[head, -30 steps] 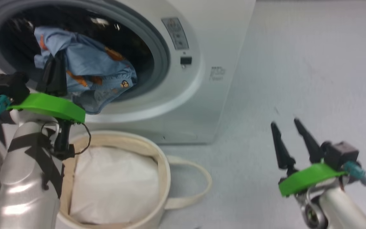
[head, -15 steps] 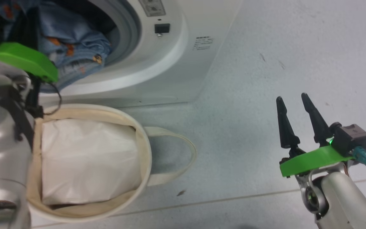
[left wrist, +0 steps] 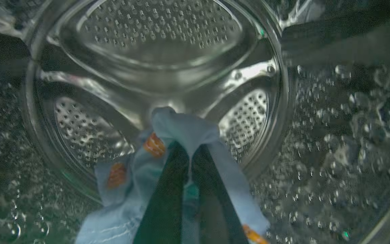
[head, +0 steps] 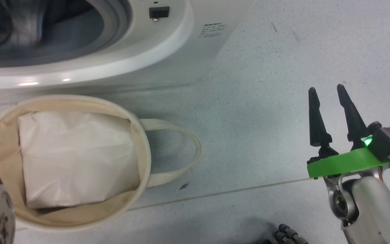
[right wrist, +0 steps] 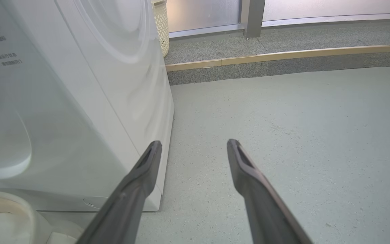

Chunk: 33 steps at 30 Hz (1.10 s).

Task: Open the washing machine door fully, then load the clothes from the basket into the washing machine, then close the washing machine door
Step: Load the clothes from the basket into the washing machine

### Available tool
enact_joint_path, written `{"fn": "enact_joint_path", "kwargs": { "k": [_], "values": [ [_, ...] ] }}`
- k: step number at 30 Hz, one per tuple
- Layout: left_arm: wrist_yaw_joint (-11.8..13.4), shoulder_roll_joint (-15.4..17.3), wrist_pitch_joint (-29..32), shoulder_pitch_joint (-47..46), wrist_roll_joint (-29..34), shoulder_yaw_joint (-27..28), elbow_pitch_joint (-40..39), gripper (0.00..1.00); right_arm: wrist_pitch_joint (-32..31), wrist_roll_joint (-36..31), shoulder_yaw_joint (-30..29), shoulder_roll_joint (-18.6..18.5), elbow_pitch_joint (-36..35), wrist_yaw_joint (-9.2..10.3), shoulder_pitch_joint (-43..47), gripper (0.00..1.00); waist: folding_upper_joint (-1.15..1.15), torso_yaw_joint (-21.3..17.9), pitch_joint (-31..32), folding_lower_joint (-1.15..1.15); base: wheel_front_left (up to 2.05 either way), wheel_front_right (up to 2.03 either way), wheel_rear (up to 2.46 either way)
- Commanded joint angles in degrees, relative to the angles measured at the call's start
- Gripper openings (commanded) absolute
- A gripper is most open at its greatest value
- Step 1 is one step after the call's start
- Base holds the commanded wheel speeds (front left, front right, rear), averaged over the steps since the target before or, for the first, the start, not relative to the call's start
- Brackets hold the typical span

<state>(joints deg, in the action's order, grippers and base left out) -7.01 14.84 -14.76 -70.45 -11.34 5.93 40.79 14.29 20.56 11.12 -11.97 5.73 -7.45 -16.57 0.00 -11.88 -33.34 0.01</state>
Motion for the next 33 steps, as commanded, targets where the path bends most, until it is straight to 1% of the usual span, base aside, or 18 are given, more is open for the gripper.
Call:
{"fn": "enact_joint_path", "kwargs": {
  "k": [1, 4, 9, 10, 11, 12, 14, 16, 19, 21, 26, 28, 31, 33],
  "values": [
    [0.1, 1.83, -0.24, 1.8, 1.19, 0.98, -1.59, 0.0, 0.71, -0.7, 0.61, 0.08, -1.72, -0.03, 0.56, 1.0, 0.0, 0.15, 0.02, -0.01, 0.0, 0.0, 0.0],
    [-0.02, 1.31, -0.24, 2.55, 1.91, 1.25, -0.73, 0.0, 0.71, -0.75, 0.83, 0.2, -1.61, -0.03, 0.51, 1.0, 0.0, 0.16, 0.12, -0.01, 0.0, 0.0, 0.0],
    [0.0, 1.52, -0.24, 2.3, 4.0, 0.62, 7.69, 0.0, 0.71, -0.59, 1.45, 0.49, -1.26, -0.03, 0.34, 1.0, 0.0, -0.24, 0.7, -0.01, 0.0, 0.0, 0.0],
    [0.1, 1.56, -0.24, 2.16, 4.59, 0.03, 11.3, 0.17, 0.71, -0.55, 1.5, 0.5, -1.1, -0.03, 0.41, 1.0, 0.0, -0.31, 0.94, -0.01, 0.0, 0.0, 0.0],
    [0.1, 1.76, -0.24, 1.57, 5.45, -0.92, 14.76, 0.9, 0.71, -0.5, 1.58, 0.51, -0.96, -0.03, 0.49, 1.0, 0.0, -0.45, 1.14, -0.01, 0.0, 0.0, 0.0],
    [0.29, 1.92, -0.17, 0.7, 5.89, -1.43, 17.8, 1.0, 0.71, -0.44, 1.66, 0.52, -0.84, -0.03, 0.54, 1.0, 0.0, -0.59, 1.29, -0.01, 0.0, 0.0, 0.0],
    [1.1, 2.11, 1.65, -1.0, 6.36, -2.02, 23.44, 1.0, 0.71, -0.35, 1.75, 0.56, -0.7, -0.03, 0.56, 1.0, 0.0, -0.83, 1.5, -0.01, 0.0, 0.0, 0.0],
    [1.87, 2.32, 5.82, -2.45, 7.37, -3.22, 28.4, 1.0, 0.71, -0.26, 1.89, 0.64, -0.66, -0.03, 0.49, 1.0, 0.0, -1.05, 1.69, -0.01, 0.0, 0.0, 0.0],
    [3.54, 2.51, 12.57, -3.68, 8.18, -4.25, 31.56, 1.0, 0.71, -0.05, 2.05, 0.79, -0.58, -0.03, 0.27, 1.0, 0.0, -1.29, 2.15, -0.01, 0.0, 0.0, 0.0],
    [4.12, 2.37, 14.66, -4.02, 7.98, -4.32, 32.16, 1.0, 0.71, 0.16, 2.35, 0.98, -0.42, -0.03, 0.08, 1.0, 0.0, -1.47, 2.74, -0.01, 0.0, 0.0, 0.0],
    [3.31, 1.68, 12.64, -3.0, 7.29, -4.63, 32.59, 1.0, 0.71, 0.84, 3.01, 1.27, 0.47, -0.03, -0.21, 1.0, 0.0, -1.44, 4.81, -0.01, 0.0, 0.0, 0.0],
    [2.82, 1.3, 9.91, -1.93, 7.38, -5.17, 32.62, 1.0, 0.71, 1.17, 3.26, 1.33, 0.8, -0.03, -0.35, 1.0, 0.0, -1.2, 5.85, -0.01, 0.0, 0.0, 0.0],
    [2.3, 0.67, 4.11, -0.15, 6.68, -5.1, 32.46, 1.0, 0.71, 1.65, 3.62, 1.41, 1.36, -0.03, -0.48, 1.0, 0.0, -0.57, 7.47, -0.01, 0.0, 0.0, 0.0],
    [1.82, 0.19, 1.87, 1.44, 6.19, -5.1, 32.43, 1.0, 0.71, 2.02, 4.08, 1.46, 1.9, -0.03, -0.53, 1.0, 0.0, -0.09, 8.76, -0.01, 0.0, 0.0, 0.0]
  ]
}}
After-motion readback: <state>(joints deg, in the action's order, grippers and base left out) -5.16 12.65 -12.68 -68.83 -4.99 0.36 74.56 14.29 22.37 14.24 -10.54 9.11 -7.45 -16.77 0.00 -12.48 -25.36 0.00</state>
